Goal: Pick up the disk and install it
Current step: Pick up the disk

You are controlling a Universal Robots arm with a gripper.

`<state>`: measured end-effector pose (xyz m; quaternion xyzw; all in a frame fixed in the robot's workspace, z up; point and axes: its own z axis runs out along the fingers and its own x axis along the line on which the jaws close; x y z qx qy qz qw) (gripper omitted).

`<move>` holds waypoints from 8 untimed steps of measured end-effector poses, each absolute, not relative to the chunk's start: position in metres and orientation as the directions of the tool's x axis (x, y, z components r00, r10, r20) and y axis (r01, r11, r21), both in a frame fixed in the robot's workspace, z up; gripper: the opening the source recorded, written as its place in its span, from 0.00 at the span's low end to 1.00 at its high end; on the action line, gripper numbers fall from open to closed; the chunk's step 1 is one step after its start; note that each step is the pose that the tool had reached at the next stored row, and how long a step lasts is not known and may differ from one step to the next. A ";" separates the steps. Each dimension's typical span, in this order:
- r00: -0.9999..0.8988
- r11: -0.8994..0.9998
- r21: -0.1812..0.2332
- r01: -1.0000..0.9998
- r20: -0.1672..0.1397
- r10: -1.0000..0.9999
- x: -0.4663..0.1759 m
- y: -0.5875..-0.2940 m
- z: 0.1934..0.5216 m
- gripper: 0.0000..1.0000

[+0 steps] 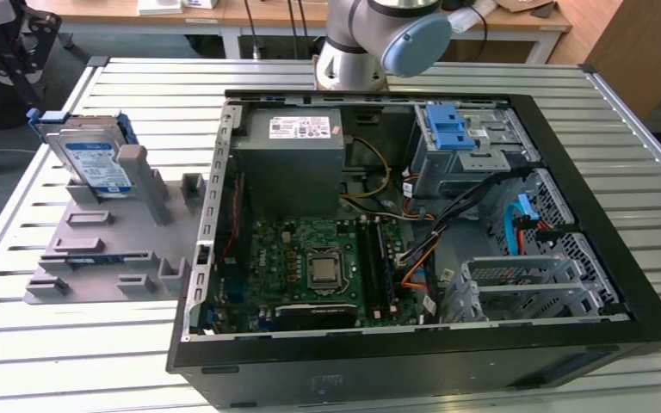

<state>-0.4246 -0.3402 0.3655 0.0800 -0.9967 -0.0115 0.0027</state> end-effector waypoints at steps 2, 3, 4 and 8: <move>-0.985 0.985 0.022 -0.172 0.004 -0.172 -0.425 -0.340 0.365 0.11; -0.984 0.984 0.021 -0.176 0.004 -0.176 -0.425 -0.340 0.365 0.11; -0.983 0.983 0.021 -0.181 0.004 -0.181 -0.425 -0.340 0.365 0.11; -0.980 0.980 0.018 -0.198 0.004 -0.198 -0.425 -0.340 0.365 0.11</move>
